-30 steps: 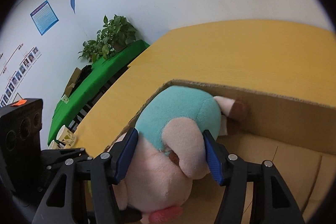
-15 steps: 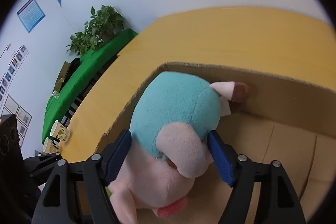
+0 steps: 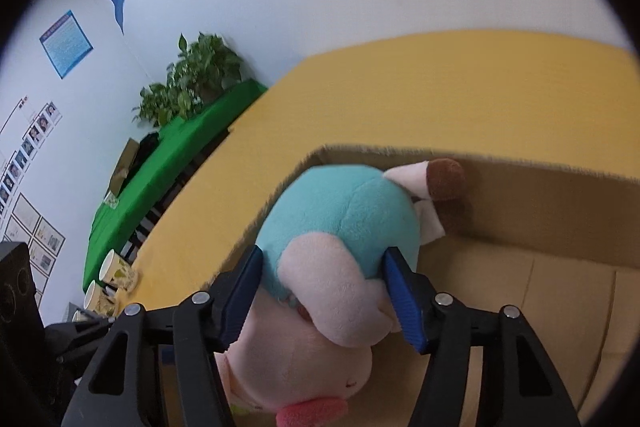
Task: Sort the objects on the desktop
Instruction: 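Open the left gripper to release the pig plush and withdraw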
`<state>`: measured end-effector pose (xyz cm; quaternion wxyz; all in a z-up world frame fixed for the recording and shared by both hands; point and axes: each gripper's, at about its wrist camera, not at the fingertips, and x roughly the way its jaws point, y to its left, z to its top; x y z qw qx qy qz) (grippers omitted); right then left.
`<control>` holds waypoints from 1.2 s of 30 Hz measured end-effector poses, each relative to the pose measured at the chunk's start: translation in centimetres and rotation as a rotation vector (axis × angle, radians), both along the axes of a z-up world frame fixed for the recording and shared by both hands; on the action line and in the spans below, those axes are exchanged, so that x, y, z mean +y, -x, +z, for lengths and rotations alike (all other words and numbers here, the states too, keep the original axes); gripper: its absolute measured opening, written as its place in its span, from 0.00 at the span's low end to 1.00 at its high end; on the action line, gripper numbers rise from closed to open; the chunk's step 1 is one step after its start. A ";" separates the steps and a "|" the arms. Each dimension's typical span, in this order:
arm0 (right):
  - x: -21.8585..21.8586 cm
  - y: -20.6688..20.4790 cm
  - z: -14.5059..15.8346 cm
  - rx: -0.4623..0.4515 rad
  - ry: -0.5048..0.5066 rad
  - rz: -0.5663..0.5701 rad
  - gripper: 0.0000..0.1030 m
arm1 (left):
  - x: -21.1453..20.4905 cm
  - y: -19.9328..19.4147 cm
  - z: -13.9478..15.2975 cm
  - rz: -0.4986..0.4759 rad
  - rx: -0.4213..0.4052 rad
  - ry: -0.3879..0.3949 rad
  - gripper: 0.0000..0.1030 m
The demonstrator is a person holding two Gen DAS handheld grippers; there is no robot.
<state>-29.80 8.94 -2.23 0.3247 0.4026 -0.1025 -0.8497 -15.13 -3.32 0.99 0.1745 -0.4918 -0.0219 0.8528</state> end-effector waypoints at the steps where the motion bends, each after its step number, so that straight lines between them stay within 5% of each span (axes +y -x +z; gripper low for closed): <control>1: 0.1 0.0 0.0 0.017 0.001 -0.012 0.59 | 0.3 -0.1 0.0 -0.003 0.001 -0.003 0.70; 6: 1.0 0.2 -0.2 0.031 0.041 -0.019 0.62 | 0.5 -0.6 0.3 -0.006 0.004 -0.005 0.70; 9: 1.2 0.2 0.2 0.001 0.043 -0.030 0.75 | 0.2 -1.3 0.6 -0.003 0.002 -0.007 0.70; 16: 2.0 -1.9 4.3 -0.013 0.033 -0.012 0.79 | -1.1 -3.7 2.3 0.017 0.022 -0.041 0.70; 24: 4.7 -3.5 3.0 -0.173 -0.037 -0.042 0.79 | -3.0 -5.5 3.6 0.033 0.076 -0.028 0.70; 36: 14.2 -19.4 13.7 0.203 -0.117 -0.169 0.80 | -0.6 -9.9 6.8 0.033 0.251 -0.017 0.77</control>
